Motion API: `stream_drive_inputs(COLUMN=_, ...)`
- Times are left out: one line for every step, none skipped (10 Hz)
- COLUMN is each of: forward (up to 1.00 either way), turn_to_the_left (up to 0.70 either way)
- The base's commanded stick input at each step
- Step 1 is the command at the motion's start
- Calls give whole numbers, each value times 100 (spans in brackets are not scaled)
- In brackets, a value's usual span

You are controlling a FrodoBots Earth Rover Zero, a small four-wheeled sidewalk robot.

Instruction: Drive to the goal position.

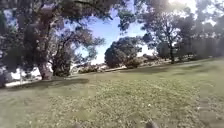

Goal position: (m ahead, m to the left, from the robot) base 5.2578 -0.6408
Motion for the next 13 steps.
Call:
stream_drive_inputs(forward=70, turn_to_the_left=0)
stream_drive_inputs(forward=70, turn_to_the_left=0)
stream_drive_inputs(forward=70, turn_to_the_left=0)
stream_drive_inputs(forward=70, turn_to_the_left=0)
stream_drive_inputs(forward=70, turn_to_the_left=0)
stream_drive_inputs(forward=70, turn_to_the_left=0)
stream_drive_inputs(forward=70, turn_to_the_left=0)
stream_drive_inputs(forward=70, turn_to_the_left=0)
stream_drive_inputs(forward=70, turn_to_the_left=0)
stream_drive_inputs(forward=70, turn_to_the_left=0)
stream_drive_inputs(forward=70, turn_to_the_left=0)
stream_drive_inputs(forward=70, turn_to_the_left=0)
stream_drive_inputs(forward=70, turn_to_the_left=0)
